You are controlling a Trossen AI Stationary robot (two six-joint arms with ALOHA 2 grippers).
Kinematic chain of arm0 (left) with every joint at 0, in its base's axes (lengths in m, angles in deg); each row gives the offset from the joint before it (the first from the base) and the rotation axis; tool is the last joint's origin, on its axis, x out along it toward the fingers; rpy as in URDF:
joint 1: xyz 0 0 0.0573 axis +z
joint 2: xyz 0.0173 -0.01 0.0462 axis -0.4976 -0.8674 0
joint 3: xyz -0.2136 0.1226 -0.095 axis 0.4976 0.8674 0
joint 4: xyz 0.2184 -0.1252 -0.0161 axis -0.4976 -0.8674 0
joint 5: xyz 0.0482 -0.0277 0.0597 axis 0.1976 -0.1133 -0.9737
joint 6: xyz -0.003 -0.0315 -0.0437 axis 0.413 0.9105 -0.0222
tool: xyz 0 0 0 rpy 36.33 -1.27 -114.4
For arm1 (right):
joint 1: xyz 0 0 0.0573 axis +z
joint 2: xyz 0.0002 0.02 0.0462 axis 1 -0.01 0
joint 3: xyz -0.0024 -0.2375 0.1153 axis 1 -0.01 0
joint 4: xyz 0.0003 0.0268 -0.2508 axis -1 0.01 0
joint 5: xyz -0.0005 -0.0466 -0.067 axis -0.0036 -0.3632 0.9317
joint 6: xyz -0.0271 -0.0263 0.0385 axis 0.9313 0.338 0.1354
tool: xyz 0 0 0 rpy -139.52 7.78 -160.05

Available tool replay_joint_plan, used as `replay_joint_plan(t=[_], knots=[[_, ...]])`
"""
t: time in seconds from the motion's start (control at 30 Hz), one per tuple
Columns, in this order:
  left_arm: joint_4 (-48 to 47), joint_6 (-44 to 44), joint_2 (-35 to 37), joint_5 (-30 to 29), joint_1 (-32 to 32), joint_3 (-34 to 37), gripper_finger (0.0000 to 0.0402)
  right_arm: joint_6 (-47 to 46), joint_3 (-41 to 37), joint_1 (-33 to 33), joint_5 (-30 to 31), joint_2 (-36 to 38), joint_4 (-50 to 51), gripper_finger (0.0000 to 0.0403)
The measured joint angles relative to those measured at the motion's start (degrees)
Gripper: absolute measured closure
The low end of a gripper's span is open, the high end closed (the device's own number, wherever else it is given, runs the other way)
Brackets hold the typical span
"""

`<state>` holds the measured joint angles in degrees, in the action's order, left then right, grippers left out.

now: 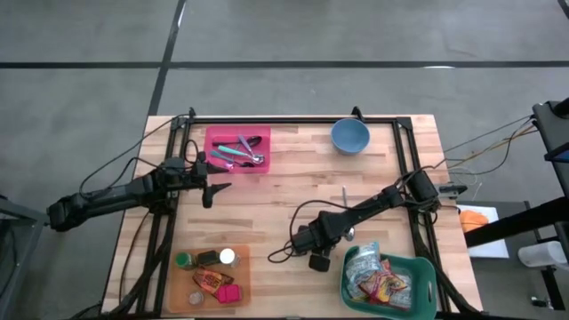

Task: Pick & Place Food Item
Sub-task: Put the light blue spoon into the pink bin

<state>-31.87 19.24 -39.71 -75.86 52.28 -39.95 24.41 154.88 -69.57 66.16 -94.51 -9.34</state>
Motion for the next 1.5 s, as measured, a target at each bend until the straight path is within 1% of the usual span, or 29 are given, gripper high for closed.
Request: replay_joint_plan(t=[0.17,0.27,0.33,0.8,1.03,1.2,1.3,1.4,1.5], knots=[[0.01,0.01,0.0,-0.01,0.01,0.02,0.0158,0.02,0.02,-0.04,0.15,0.0,-0.1,0.0354],[0.0,0.02,0.0,0.0,0.0,0.02,0.0158,0.13,0.02,-0.04,0.2,0.0,-0.2,0.038],[0.0,0.0,0.0,0.0,0.0,0.02,0.0158,0.15,0.02,-0.03,0.2,0.0,-0.21,0.0389],[0.02,0.0,0.0,-0.02,0.0,0.0,0.0158,0.41,0.99,-0.08,0.27,0.77,0.85,0.039],[0.0,0.0,0.0,0.0,0.02,0.02,0.0158,2.27,1.09,-0.64,1.23,4.49,-0.1,0.039],[0.01,0.0,0.0,0.0,0.01,0.02,0.0158,3.44,1.07,-1.41,5.41,7.46,0.14,0.039],[0.0,0.02,0.0,0.0,0.02,0.02,0.0158,4.57,1.06,-2.11,10.76,9.98,-0.24,0.039],[0.01,0.02,0.0,-0.02,0.01,0.0,0.0158,8.03,0.87,-2.67,16.85,12.21,-3.45,0.039],[0.0,0.0,0.0,-0.02,0.0,0.02,0.0158,13.81,0.87,-3.41,19.27,14.14,-9.65,0.039]])
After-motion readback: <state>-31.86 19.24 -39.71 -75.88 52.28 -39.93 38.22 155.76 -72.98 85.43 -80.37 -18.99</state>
